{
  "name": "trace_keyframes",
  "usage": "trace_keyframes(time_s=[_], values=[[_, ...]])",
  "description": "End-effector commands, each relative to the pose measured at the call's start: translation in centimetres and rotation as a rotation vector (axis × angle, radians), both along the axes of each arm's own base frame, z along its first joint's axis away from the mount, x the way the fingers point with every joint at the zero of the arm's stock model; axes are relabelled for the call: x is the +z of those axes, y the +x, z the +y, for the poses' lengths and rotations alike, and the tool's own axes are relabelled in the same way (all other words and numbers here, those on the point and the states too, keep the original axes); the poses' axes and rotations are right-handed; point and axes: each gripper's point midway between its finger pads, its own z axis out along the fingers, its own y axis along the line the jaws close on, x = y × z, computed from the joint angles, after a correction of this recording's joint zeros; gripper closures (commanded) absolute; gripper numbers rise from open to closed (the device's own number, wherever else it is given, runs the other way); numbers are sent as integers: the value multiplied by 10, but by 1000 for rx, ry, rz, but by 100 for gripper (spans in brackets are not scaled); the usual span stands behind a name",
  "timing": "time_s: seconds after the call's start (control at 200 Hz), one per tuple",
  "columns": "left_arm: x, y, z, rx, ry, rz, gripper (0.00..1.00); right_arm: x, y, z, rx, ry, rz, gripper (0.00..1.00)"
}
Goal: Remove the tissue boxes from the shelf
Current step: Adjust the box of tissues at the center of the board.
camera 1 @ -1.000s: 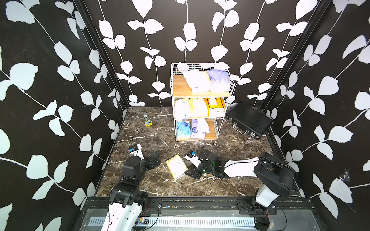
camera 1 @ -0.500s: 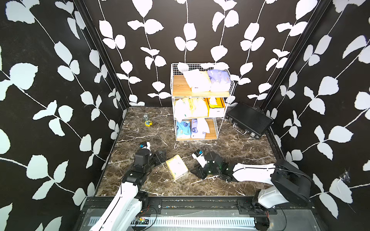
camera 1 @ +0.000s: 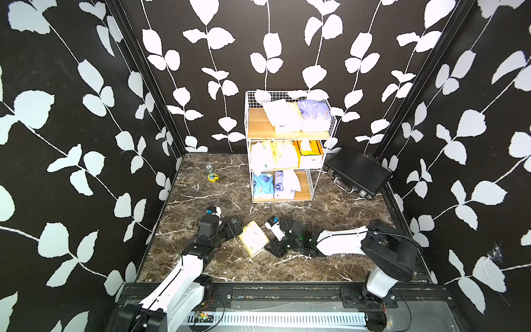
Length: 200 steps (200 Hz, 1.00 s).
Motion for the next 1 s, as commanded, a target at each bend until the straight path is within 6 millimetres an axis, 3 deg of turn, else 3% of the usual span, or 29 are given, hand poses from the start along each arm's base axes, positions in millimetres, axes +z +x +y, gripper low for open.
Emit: trace_keyframes(time_s=[0.0, 0.245, 0.385, 0.485, 0.6, 0.715, 0.865, 0.995], values=[[1, -4, -2, -5, -25, -32, 1, 7, 21, 5, -21, 2, -20, 57], [10, -8, 5, -3, 14, -75, 1, 10, 52, 4, -53, 36, 9, 57], [33, 8, 8, -6, 74, -156, 1, 21, 58, -5, -79, 65, -2, 57], [41, 20, -4, -71, 70, -167, 1, 21, 55, -11, -91, 52, 5, 57], [33, 32, -19, -129, 41, -110, 3, 24, 51, -11, -117, 108, 34, 58], [22, 35, -35, -172, -42, -81, 16, 24, 51, -12, -155, 161, 42, 57], [5, 23, -35, -156, -76, -44, 9, 21, 53, -5, -161, 174, 57, 57], [3, 7, -31, -156, -65, -32, 5, 24, 56, 6, -151, 184, 54, 57]])
